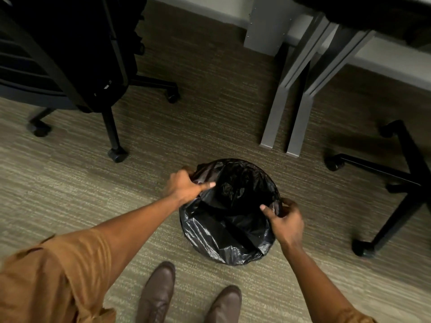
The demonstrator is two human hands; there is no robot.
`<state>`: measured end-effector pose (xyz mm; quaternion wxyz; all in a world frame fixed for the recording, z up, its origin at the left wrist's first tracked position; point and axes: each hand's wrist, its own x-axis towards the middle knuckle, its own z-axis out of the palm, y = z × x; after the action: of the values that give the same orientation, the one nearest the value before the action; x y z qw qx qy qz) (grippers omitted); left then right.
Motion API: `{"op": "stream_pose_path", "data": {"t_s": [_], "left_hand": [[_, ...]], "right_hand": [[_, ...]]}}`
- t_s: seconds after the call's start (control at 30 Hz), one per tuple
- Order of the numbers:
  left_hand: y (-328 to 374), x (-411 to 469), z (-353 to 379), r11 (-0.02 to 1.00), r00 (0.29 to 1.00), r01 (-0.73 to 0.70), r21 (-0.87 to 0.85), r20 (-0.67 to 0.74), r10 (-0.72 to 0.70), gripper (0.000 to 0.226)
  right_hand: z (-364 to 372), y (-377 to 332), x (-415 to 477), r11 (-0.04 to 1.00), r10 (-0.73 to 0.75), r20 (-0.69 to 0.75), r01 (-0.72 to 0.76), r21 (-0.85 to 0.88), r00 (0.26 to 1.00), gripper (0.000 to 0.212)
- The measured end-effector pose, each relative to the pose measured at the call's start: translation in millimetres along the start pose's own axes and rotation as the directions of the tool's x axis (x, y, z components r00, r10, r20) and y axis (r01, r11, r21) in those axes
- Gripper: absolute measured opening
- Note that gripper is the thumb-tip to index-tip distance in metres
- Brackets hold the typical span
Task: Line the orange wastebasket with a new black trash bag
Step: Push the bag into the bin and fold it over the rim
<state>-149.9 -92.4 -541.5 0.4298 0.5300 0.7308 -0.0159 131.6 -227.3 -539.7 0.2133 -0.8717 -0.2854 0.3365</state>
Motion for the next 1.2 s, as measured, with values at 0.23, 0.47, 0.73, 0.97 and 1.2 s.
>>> {"op": "stream_pose_path", "data": {"t_s": [0.23, 0.47, 0.73, 0.97, 1.2], "left_hand": [[-8, -6, 13, 0.997, 1.0, -0.029, -0.071, 0.003, 0.029, 0.038], [-20, -30, 12, 0.865, 0.921, -0.3, 0.403, -0.115, 0.372, 0.08], [-5, -52, 51, 0.085, 0.457, -0.766, 0.637, 0.448, 0.769, 0.055], [-3, -30, 57, 0.003, 0.616, -0.697, 0.717, 0.596, 0.516, 0.087], [-1, -13, 41, -0.188, 0.764, -0.56, 0.807, 0.59, 0.261, 0.131]], "right_hand": [[11, 10, 0, 0.989, 0.063, 0.193, -0.088, 0.121, 0.979, 0.081], [5, 7, -1, 0.991, 0.054, 0.146, -0.07, 0.11, 0.988, 0.103], [26, -28, -25, 0.286, -0.717, 0.462, 0.825, -0.487, 0.521, 0.05], [48, -33, 1, -0.129, -0.367, 0.776, 0.798, -0.588, 0.513, 0.088], [48, -23, 25, -0.363, -0.205, 0.773, 0.687, -0.629, 0.6, 0.109]]}}
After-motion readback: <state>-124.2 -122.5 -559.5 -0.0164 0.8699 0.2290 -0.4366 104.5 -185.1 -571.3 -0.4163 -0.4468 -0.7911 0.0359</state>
